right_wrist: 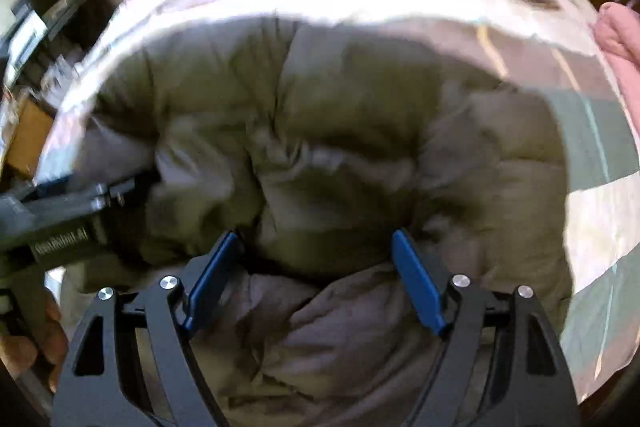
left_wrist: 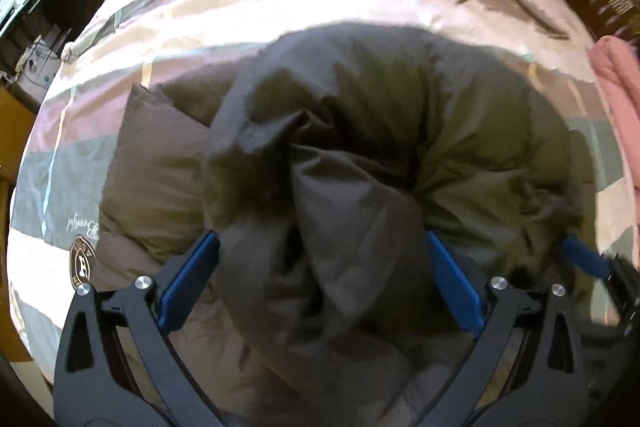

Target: Fold large clothes

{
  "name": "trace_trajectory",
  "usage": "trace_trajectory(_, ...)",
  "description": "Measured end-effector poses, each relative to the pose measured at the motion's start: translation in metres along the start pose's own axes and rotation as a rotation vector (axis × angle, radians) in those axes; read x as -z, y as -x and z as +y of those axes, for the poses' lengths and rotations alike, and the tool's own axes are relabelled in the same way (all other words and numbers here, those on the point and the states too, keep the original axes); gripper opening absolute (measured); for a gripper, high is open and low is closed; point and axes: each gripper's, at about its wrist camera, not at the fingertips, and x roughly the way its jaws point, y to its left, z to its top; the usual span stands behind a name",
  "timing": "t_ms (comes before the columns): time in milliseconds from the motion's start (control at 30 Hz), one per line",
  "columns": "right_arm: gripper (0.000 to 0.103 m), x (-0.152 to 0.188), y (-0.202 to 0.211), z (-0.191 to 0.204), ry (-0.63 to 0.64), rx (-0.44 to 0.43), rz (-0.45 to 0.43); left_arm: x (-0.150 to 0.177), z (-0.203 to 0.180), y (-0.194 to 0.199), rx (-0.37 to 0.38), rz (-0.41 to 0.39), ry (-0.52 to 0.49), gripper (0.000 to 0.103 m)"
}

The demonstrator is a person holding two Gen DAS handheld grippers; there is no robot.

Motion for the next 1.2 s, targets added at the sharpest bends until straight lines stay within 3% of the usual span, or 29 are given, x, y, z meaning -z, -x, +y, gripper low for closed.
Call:
trace_trajectory(100, 0.090, 0.004, 0.015, -0.003, 0.034, 0.022, -0.035, 0.006, 0.004, 0.015, -0.023, -0.036, -0.029, 0.101)
trace_trajectory(200, 0.091, 0.015, -0.006, -0.005, 0.054, 0.041, 0.074, 0.017, 0.009, 0.018, -0.010, -0.010, -0.017, 0.101)
trace_trajectory(267, 0.091, 0.022, -0.010, -0.007, 0.039, 0.034, 0.099, 0.024, 0.010, 0.026, 0.021, -0.010, -0.011, 0.101)
trace_trajectory(433, 0.091, 0.036, 0.020, 0.002, 0.102, 0.013, 0.027, 0.046, -0.008, 0.044, 0.017, -0.032, -0.090, 0.101)
trace_trajectory(600, 0.090, 0.049, 0.006, 0.010, 0.144, 0.054, 0.076, 0.061, -0.027, 0.035, 0.053, 0.025, -0.110, 0.101)
trace_trajectory(1067, 0.093, 0.058, -0.024, 0.021, 0.190, 0.093, 0.155, 0.069, -0.039, -0.005, 0.036, 0.119, -0.115, 0.101)
trace_trajectory(1200, 0.093, 0.050, -0.015, 0.015, 0.178, 0.052, 0.162, 0.063, -0.034, 0.004, 0.058, 0.091, -0.094, 0.101)
